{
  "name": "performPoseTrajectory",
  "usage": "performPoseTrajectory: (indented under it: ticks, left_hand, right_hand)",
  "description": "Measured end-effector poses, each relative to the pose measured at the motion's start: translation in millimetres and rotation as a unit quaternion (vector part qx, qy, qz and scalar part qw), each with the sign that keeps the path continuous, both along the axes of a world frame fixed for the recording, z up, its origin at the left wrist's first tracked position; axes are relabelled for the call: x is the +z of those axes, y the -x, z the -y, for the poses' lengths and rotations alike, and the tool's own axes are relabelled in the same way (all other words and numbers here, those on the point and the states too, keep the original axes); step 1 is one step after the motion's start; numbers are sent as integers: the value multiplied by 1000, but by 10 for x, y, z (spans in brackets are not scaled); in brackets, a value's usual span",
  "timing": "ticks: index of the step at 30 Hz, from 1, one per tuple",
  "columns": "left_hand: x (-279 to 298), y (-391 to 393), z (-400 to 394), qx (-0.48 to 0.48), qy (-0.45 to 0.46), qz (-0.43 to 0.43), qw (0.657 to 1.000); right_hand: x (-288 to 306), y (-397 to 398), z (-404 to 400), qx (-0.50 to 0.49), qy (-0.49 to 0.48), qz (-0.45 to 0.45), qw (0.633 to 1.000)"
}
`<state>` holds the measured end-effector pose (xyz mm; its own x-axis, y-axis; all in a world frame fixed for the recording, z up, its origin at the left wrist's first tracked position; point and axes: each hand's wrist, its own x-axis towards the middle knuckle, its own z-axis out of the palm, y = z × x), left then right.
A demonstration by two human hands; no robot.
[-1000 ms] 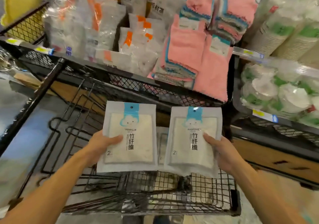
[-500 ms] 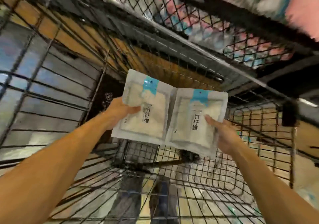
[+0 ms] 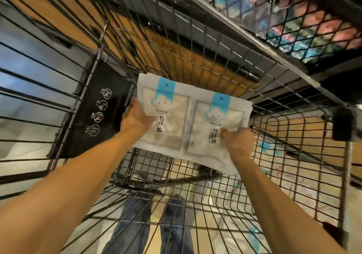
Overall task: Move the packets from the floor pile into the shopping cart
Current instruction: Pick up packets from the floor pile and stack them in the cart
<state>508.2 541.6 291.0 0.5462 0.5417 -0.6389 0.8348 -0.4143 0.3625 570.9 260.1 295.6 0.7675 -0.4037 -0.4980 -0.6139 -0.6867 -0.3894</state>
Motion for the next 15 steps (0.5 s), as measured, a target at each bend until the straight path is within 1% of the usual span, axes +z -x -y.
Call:
performPoseTrajectory:
  ticks: [2, 4, 5, 7, 9, 10, 11, 15]
  left_hand:
    - [15, 20, 78, -30, -45, 15, 998]
    - [54, 25, 129, -119, -110, 24, 986]
    - [95, 17, 141, -182, -149, 17, 972]
    - [176, 5, 132, -297, -233, -5, 926]
    - [270, -6, 114, -374, -299, 13, 878]
    - [337, -10, 113, -392, -313, 34, 865]
    - [427, -23, 124, -395, -313, 50, 862]
    - [1038, -133, 224, -374, -293, 116, 872]
  right_hand:
    - [50, 34, -87, 21, 63, 35, 997]
    - [121, 27, -123, 44, 110, 53, 992]
    - [163, 15, -127, 65, 136, 50, 987]
    - [259, 1, -121, 124, 185, 42, 974]
    - [381, 8, -119, 177, 197, 61, 962]
    - [464, 19, -125, 199, 185, 77, 959]
    - [568, 32, -137, 220, 170, 93, 956]
    - [1214, 10, -186, 313, 151, 133, 928]
